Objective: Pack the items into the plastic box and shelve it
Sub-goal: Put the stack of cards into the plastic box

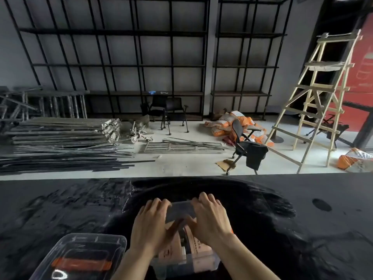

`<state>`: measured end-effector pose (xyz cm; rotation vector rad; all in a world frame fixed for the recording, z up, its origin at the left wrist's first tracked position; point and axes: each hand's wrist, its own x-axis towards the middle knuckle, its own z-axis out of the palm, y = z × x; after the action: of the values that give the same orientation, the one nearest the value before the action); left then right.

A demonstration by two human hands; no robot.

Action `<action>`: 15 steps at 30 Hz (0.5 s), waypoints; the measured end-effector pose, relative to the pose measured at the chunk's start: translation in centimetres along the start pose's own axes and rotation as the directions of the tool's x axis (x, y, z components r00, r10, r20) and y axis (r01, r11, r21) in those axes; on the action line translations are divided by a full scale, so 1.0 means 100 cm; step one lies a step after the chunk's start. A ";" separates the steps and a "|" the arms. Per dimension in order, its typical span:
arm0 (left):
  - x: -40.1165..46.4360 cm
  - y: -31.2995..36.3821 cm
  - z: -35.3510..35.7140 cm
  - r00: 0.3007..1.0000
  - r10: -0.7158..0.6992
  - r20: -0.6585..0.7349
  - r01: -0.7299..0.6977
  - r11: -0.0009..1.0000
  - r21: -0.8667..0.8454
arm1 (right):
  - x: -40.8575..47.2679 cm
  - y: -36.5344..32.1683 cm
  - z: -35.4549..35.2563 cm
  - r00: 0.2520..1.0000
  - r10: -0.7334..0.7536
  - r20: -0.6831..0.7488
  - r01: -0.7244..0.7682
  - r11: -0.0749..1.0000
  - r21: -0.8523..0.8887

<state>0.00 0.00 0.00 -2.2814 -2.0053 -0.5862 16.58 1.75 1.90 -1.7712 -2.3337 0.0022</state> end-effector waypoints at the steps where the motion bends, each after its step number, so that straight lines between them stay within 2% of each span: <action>1: -0.001 0.000 0.002 1.000 0.015 0.013 -0.015 1.000 0.010 | 0.000 0.001 0.004 1.000 0.004 0.020 -0.005 1.000 0.014; 3: -0.001 0.004 0.002 0.997 0.055 0.058 -0.057 0.998 0.037 | 0.001 0.001 0.009 0.996 0.038 0.077 -0.042 0.998 0.053; 5: 0.001 0.007 0.001 0.992 0.048 0.118 -0.055 0.997 0.062 | -0.002 0.000 0.008 0.977 0.076 0.199 -0.088 0.995 0.053; 8: 0.006 0.008 0.006 0.973 -0.015 0.229 -0.038 0.973 0.228 | -0.004 -0.001 0.010 0.945 0.067 0.319 -0.067 0.998 -0.014; 12: 0.012 0.021 0.011 0.949 -0.066 0.309 -0.064 0.918 0.392 | 0.001 0.000 0.025 0.904 0.177 0.388 -0.206 0.978 0.034; 15: 0.011 0.027 0.015 0.913 -0.118 0.390 -0.073 0.894 0.442 | 0.005 -0.003 0.031 0.848 0.231 0.477 -0.299 0.952 0.070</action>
<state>3.12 1.03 -0.50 -2.2068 -2.0442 0.3707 15.69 2.56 -1.02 -2.1938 -2.2698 0.6953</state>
